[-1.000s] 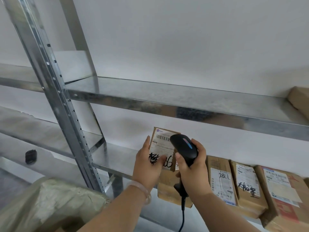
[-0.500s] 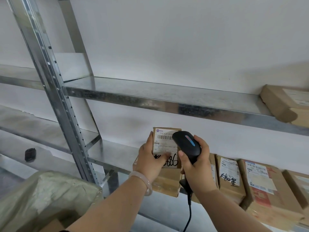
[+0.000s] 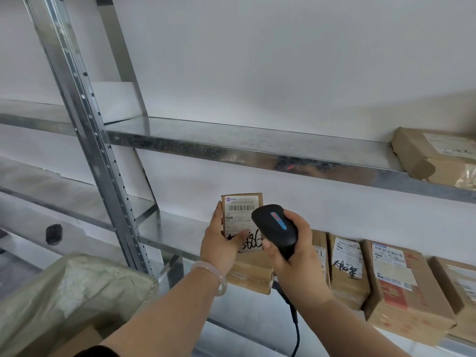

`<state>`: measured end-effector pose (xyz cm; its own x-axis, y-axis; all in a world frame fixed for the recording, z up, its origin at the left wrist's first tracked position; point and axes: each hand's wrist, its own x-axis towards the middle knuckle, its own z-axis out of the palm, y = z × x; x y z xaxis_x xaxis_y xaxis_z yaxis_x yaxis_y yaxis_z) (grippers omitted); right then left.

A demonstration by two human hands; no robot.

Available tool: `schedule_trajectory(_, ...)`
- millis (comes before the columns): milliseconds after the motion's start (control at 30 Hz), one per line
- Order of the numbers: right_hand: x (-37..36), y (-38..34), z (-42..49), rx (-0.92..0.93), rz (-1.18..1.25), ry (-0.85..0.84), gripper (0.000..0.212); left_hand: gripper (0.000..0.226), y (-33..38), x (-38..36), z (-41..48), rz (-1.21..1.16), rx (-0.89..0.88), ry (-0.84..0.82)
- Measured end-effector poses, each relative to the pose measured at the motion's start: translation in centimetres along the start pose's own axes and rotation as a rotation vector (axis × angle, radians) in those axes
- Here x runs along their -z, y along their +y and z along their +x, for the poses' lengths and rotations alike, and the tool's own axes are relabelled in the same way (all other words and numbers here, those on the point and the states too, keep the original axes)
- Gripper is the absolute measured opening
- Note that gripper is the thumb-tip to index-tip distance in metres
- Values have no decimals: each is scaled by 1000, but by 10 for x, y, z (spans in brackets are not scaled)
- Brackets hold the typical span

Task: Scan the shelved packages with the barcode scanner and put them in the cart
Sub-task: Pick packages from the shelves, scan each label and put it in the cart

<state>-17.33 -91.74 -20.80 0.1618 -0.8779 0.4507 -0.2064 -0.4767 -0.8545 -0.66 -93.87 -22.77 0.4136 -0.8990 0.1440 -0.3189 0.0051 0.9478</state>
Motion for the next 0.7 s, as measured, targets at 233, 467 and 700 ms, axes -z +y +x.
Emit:
schedule_trajectory(233,-17,-12,-14,-52,33,-97,59,84,-10,9,-3,-45,45,51)
schedule_trajectory(467,-22,-21,-22,-71,54,-112,54,84,-21,11,-4,-78,63,63)
schedule_trajectory(700,-26,-24,-25,-107,16,-134,52,76,-24,15,-7,-62,55,75)
